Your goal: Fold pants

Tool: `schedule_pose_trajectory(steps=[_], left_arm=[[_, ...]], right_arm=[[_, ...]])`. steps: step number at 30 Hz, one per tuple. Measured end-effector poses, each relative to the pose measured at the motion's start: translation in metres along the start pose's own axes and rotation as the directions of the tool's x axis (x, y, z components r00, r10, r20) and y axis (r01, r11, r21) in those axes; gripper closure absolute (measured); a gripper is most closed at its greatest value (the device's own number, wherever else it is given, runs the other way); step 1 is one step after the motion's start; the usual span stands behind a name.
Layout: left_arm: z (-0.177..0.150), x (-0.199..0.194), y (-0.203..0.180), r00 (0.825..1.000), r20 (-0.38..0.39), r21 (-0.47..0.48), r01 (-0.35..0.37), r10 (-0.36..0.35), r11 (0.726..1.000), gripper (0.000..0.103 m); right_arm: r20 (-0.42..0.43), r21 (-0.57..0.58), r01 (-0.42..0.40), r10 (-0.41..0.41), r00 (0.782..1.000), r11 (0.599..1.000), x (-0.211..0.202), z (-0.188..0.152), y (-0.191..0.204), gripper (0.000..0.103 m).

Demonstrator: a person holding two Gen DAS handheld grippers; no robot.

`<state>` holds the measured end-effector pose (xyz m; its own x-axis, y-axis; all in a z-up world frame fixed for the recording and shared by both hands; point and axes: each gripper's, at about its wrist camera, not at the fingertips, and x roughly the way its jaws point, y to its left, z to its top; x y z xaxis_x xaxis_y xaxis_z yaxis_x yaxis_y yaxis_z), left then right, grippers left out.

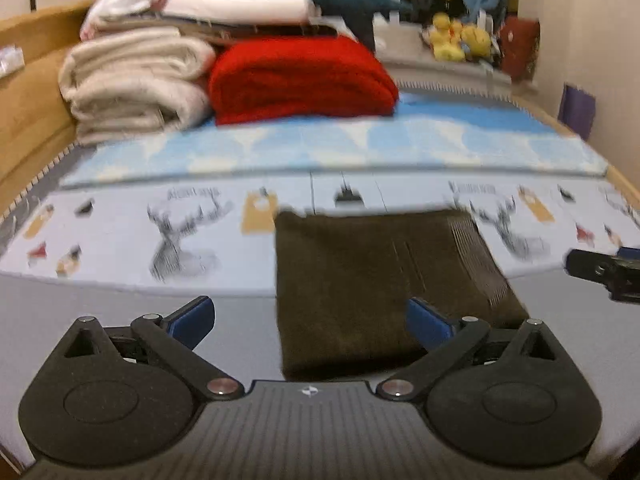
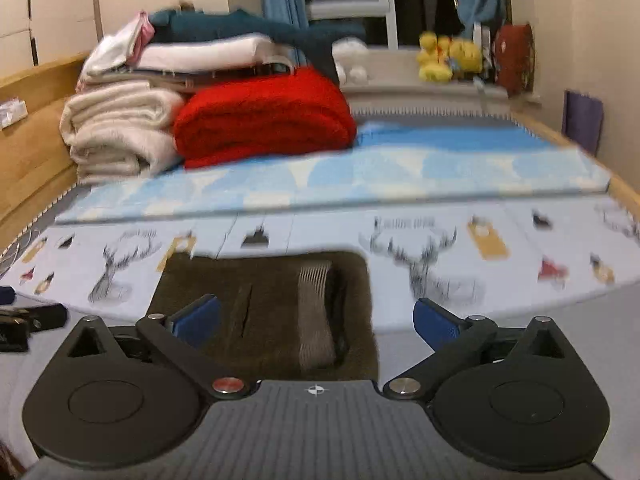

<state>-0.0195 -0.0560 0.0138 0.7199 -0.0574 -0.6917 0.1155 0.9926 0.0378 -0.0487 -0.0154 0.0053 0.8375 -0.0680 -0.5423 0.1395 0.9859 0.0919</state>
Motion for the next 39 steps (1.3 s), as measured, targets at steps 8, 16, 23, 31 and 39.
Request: schedule_pose_trajectory(steps=[8, 16, 23, 31, 39], left_arm=[[-0.005, 0.026, 0.000, 0.992, -0.124, 0.010, -0.001, 0.002, 1.000, 0.001], [-0.003, 0.039, 0.008, 0.985, -0.172, -0.029, -0.012, 0.006, 1.000, 0.001], [-0.002, 0.047, 0.006, 0.980, -0.196, -0.032, 0.000, -0.007, 1.000, 0.001], [-0.002, 0.052, 0.003, 0.977, -0.211, -0.045, 0.003, -0.013, 0.999, 0.001], [-0.002, 0.054, 0.000, 0.976, -0.219, -0.048, 0.009, -0.020, 0.999, 0.001]], right_arm=[[-0.055, -0.068, 0.020, -0.024, 0.998, 0.998, 0.010, -0.008, 0.016, 0.001], [-0.117, -0.022, 0.030, -0.032, 0.993, 0.999, 0.021, -0.009, 0.008, 0.001], [-0.150, -0.029, 0.034, -0.038, 0.988, 0.999, 0.030, -0.010, 0.006, 0.001], [-0.171, -0.024, 0.024, -0.028, 0.985, 0.999, 0.033, -0.010, 0.003, 0.001], [-0.189, -0.020, 0.014, -0.017, 0.982, 1.000, 0.036, -0.011, -0.001, 0.001]])
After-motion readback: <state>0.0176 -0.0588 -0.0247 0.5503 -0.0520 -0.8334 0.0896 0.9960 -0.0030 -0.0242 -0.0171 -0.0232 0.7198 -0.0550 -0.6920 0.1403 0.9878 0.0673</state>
